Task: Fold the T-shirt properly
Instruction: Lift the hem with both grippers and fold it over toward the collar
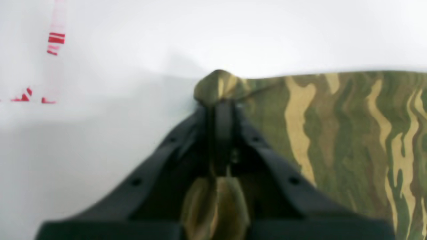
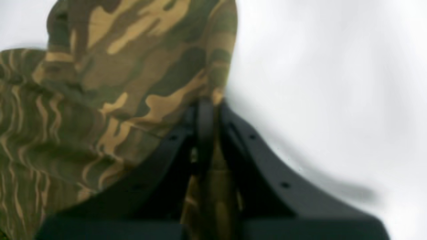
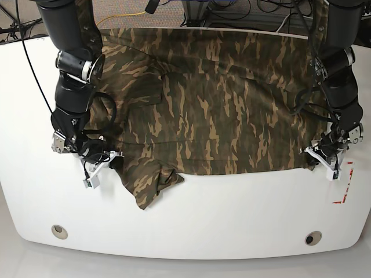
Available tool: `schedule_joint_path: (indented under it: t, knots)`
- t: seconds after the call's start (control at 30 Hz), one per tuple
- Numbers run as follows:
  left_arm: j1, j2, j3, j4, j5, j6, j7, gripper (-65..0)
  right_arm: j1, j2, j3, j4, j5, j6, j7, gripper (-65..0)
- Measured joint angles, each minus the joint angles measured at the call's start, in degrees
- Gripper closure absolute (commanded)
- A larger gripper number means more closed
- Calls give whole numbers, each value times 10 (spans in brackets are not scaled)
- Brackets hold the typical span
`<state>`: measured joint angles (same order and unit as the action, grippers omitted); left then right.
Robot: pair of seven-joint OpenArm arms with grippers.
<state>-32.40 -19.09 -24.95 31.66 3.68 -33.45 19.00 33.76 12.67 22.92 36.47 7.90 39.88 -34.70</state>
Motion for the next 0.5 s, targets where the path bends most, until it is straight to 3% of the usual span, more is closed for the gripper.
schedule_joint_path:
  t: [0.2, 0.3, 0.5]
  knots:
    - [-5, 3, 0, 8, 0, -2, -2, 0, 7, 0, -1, 9, 0, 0, -6, 0]
    - [-1, 4, 2, 52, 0, -7, 8, 0, 6, 0, -1, 47, -1, 1, -56, 0]
    - [22, 11, -1, 169, -8, -63, 59, 0, -22, 2, 0, 201, 16, 7, -123, 0]
